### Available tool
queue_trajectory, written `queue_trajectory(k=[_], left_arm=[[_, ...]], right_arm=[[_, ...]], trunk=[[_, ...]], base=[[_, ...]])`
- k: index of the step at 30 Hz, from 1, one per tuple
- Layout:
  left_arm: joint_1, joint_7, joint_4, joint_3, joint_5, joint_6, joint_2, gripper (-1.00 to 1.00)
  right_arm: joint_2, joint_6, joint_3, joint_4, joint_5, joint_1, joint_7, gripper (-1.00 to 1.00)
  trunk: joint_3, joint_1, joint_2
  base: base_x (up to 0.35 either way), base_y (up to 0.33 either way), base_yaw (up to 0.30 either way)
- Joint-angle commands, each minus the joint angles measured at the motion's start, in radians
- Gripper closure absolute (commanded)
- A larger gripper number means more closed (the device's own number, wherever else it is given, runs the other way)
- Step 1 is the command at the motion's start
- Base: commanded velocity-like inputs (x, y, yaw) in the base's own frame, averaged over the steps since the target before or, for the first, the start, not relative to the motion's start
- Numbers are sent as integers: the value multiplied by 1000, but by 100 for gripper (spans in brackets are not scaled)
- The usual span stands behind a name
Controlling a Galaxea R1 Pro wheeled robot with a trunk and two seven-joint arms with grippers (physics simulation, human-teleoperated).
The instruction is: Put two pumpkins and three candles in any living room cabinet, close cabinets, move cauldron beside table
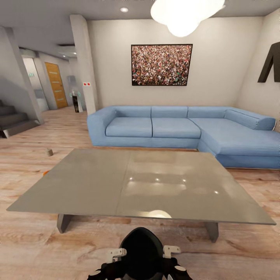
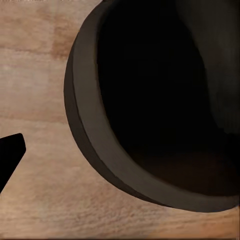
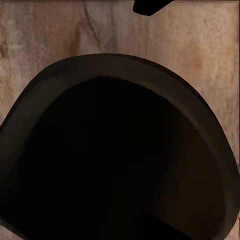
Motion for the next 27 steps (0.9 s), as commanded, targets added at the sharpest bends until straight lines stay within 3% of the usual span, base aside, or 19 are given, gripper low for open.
queue_trajectory(k=[1,27], left_arm=[[0,0,-2,-3,11,5,1,-100],[0,0,-1,-4,12,5,1,-100]], right_arm=[[-1,5,8,-2,-10,0,-5,-100],[0,6,8,-1,-10,0,-7,-100]], trunk=[[2,-4,7],[84,-104,189]], base=[[-34,0,0],[-5,0,0]])
